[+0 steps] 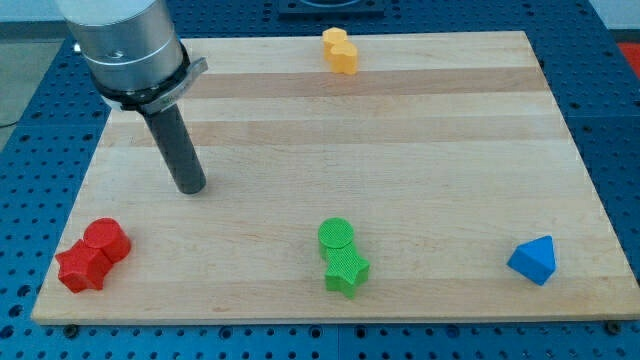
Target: Push the blue cube slightly down
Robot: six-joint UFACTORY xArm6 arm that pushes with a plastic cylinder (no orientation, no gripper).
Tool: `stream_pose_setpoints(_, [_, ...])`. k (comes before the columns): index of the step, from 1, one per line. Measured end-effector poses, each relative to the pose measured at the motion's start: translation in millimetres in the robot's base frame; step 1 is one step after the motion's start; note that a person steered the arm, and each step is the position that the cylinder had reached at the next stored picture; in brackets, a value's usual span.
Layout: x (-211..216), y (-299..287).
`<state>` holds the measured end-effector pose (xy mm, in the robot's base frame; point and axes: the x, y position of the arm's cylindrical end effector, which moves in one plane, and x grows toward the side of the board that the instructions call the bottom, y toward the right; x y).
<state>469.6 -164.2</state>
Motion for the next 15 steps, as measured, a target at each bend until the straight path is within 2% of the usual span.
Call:
stream_pose_setpoints(1, [-0.3,29.3])
stream_pose_setpoints(2, [-55.6,47.9])
stream_pose_setpoints(4, [-243.3,25.4])
stream_pose_setpoints(5, [-277.5,12.6])
stream_pose_setpoints(7, [-277.6,-77.9])
stream_pose_setpoints(8, [-277.6,-105.4])
stream_pose_setpoints(10, [-275.6,-77.9])
stream_pose_setpoints(11, [-257.7,-79.9])
stream_pose_setpoints(12, [-242.3,-85.8])
stream_pose_setpoints(15, [-238.4,-120.2])
